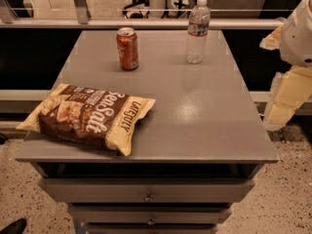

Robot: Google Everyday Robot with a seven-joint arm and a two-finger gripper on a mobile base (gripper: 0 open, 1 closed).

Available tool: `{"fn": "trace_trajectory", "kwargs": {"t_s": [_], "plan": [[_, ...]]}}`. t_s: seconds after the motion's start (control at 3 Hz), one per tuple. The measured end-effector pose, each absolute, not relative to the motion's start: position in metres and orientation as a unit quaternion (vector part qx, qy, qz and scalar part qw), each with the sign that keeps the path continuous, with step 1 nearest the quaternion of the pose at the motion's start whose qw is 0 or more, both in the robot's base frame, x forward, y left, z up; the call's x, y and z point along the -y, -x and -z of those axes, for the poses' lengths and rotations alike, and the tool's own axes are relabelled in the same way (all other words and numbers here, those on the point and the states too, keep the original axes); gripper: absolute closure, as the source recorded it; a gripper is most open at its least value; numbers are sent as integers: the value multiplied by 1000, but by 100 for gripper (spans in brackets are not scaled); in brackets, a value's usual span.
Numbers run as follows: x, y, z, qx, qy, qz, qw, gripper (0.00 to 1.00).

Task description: Pick brown chip bag

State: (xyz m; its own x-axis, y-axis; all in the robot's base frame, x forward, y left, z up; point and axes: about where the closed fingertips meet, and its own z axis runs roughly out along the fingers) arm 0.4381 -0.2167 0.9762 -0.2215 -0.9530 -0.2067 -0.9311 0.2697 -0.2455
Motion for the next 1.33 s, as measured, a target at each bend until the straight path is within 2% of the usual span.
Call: {"fn": "trace_trajectory", "kwargs": {"t_s": [0.67, 1.33], "plan": [[202, -450, -972, -775, 605, 16, 180, 0], [111, -513, -934, -752, 600, -105, 250, 0]]}}
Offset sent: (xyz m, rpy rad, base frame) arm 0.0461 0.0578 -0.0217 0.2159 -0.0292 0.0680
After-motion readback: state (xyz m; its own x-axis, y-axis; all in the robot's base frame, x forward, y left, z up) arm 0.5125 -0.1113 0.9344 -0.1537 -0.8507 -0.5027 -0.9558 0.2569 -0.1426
